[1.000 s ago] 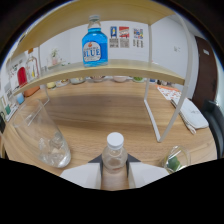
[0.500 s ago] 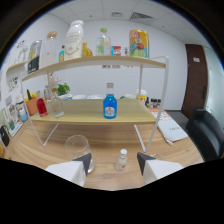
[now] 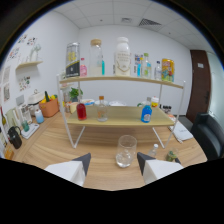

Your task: Make me a cup of Mojito.

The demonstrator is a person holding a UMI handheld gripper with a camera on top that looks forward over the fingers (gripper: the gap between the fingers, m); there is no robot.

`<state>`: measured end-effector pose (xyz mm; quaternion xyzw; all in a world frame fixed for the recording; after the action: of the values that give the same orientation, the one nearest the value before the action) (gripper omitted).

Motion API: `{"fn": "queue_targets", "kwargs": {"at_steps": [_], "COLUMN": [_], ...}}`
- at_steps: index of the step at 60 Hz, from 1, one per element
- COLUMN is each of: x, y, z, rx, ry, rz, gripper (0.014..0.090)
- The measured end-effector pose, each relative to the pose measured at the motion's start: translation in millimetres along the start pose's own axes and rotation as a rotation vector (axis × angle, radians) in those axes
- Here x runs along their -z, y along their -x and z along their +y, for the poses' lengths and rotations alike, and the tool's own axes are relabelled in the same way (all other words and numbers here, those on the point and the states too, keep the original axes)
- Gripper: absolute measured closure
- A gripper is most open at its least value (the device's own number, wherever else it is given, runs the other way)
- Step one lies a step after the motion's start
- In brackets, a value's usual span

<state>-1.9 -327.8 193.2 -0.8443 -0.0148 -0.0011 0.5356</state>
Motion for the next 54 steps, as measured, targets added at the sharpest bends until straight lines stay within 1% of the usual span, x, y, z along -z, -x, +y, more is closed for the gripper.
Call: {"fn": "queue_targets", "kwargs": {"at_steps": [6,19,25,33,54], "x": [13,33,29,9,-79], "y": [35,104,123,138,151], "z": [-34,-129,-165,-200,-268], "rx": [0.007,0.03,0.014,-0.01,-0.031], "ry": [-0.053,-0.206,-0.253,-0.285,-0.311], "rz": [-0.024,-0.056,-0.071,-0.072,-0.061], "gripper": [0.0183,0.0182,0.0187,0.0186,0.0185]}}
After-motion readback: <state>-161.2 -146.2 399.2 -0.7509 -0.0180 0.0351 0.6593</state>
